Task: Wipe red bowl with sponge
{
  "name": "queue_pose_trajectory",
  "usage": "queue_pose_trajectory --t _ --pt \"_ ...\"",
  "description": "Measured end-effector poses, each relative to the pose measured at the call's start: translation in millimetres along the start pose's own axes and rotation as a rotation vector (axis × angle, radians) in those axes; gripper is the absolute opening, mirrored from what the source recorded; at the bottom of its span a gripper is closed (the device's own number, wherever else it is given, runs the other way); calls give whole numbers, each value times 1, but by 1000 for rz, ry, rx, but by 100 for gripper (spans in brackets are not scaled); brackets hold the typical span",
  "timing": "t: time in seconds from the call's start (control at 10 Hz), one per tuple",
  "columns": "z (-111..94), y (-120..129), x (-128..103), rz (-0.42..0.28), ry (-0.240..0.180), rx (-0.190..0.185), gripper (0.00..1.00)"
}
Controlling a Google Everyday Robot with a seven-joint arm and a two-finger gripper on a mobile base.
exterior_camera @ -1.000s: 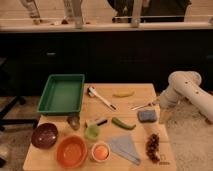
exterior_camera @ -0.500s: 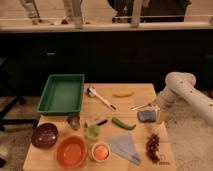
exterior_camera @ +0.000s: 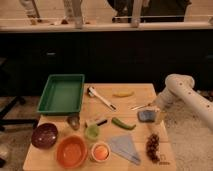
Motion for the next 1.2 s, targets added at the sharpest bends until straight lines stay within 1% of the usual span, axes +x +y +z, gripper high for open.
queue_pose_trajectory --t 0.2,0.3,0.7,0.8,1.1,1.2 --pt "7 -5 4 5 -15 -1 80" --pt "11 -7 6 10 -23 -8 80" --pt "23 -16 17 31 -61 -42 80" --pt "28 -17 22 38 -67 -56 80" --pt "36 -16 31 44 -65 -92 80" --pt "38 -14 32 40 -60 -106 75"
